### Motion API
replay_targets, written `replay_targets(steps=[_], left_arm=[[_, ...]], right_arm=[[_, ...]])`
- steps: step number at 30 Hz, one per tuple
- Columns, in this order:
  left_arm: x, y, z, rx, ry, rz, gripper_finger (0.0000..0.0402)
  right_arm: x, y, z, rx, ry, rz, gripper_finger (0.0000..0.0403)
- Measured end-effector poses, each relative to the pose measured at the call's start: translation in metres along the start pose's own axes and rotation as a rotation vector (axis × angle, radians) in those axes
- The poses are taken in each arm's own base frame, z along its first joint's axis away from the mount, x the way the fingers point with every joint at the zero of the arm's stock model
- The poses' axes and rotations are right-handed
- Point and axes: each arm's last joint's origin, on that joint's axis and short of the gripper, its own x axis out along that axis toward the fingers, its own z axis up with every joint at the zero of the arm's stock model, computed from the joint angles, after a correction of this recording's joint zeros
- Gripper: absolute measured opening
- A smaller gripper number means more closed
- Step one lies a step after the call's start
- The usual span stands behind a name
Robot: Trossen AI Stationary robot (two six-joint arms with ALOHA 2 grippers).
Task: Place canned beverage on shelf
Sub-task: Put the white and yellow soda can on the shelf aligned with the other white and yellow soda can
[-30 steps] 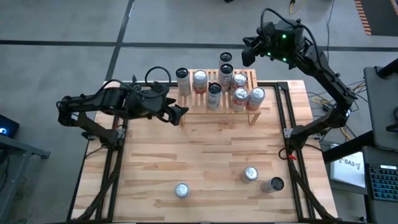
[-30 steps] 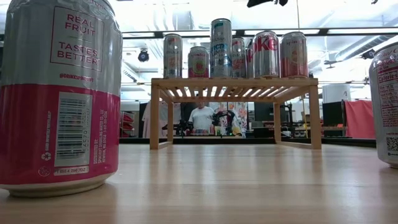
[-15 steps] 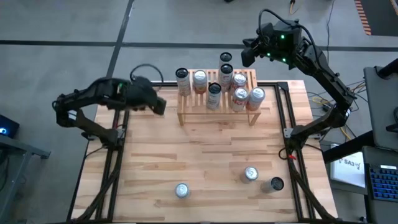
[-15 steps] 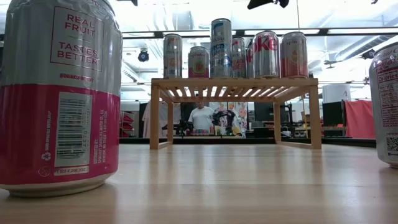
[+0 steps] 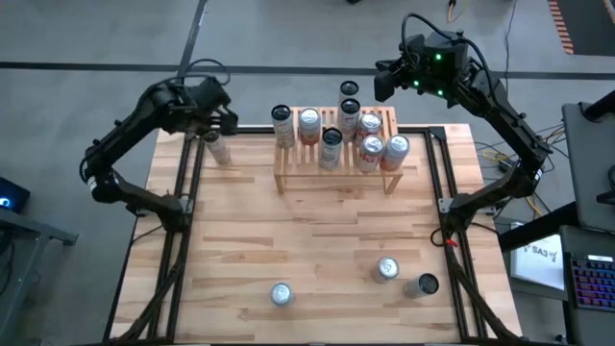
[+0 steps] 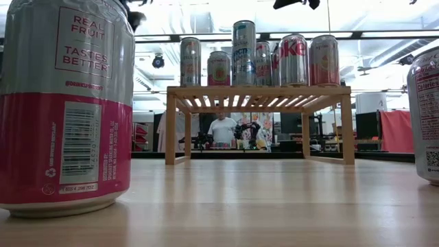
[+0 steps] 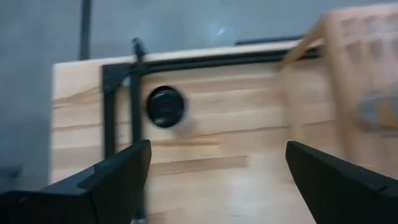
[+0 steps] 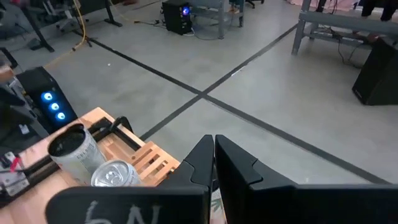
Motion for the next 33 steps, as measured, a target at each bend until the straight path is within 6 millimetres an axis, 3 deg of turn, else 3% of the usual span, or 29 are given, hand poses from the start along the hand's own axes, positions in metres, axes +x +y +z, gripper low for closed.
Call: replay_targets(steps=[8, 17, 33], left_arm=[[0.053, 0.023, 0.017, 0.054, 0.136, 0.131, 0.0357], [0.1, 0.027, 0.018, 0.039, 0.19, 0.114, 0.0357], [0.149, 0.026, 0.0, 0.004, 0.176, 0.21, 0.0357]], right_arm=[[0.0, 0.0, 0.001, 0.019, -0.006, 0.001, 0.0009], [0.0, 0.0, 0.001, 0.017, -0.006, 0.0, 0.0009], [0.0, 0.0, 0.001, 0.009, -0.006, 0.0, 0.0009]])
